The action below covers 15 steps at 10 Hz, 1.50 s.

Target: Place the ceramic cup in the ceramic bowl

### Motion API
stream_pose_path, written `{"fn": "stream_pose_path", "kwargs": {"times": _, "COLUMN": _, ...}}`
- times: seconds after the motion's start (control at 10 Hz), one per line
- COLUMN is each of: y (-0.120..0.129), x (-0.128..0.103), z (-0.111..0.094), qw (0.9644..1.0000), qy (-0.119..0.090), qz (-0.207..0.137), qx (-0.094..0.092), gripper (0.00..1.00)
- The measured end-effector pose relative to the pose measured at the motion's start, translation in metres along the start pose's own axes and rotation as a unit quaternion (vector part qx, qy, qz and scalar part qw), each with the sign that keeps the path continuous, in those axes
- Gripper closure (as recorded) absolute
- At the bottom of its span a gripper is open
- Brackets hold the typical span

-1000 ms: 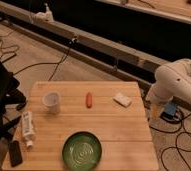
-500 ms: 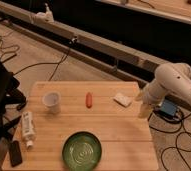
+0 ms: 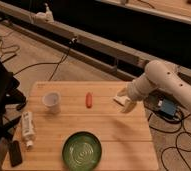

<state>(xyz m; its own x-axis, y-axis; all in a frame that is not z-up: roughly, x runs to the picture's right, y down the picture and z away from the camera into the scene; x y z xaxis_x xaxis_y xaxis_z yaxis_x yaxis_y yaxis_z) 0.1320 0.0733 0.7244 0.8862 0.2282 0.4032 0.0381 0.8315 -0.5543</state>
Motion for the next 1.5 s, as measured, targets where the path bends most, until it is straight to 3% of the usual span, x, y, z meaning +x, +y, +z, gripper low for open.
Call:
{"fn": "stream_pose_path", "kwargs": {"times": 0.2, "y": 0.000, "x": -0.032, "z": 0.018, "qw": 0.9993, "qy": -0.012, "qz": -0.031, "qx": -0.015, "gripper": 0.35}}
{"fn": "stream_pose_path", "kwargs": {"times": 0.4, "y": 0.004, "x": -0.079, "z": 0.041, "qw": 0.9965, "qy": -0.031, "qz": -0.068, "qx": -0.036, "gripper": 0.35}}
{"fn": "stream_pose_path", "kwargs": {"times": 0.7, "y": 0.021, "x": -0.162, "z": 0.069, "qw": 0.9871, "qy": -0.072, "qz": -0.128, "qx": -0.064, "gripper": 0.35}}
{"fn": "stream_pose_path", "kwargs": {"times": 0.8, "y": 0.027, "x": -0.178, "z": 0.072, "qw": 0.9835, "qy": -0.079, "qz": -0.147, "qx": -0.071, "gripper": 0.35}}
{"fn": "stream_pose_path", "kwargs": {"times": 1.3, "y": 0.027, "x": -0.177, "z": 0.072, "qw": 0.9833, "qy": -0.079, "qz": -0.148, "qx": -0.072, "gripper": 0.35}}
{"fn": "stream_pose_path", "kwargs": {"times": 1.5, "y": 0.018, "x": -0.162, "z": 0.064, "qw": 0.9873, "qy": -0.073, "qz": -0.127, "qx": -0.059, "gripper": 0.35}}
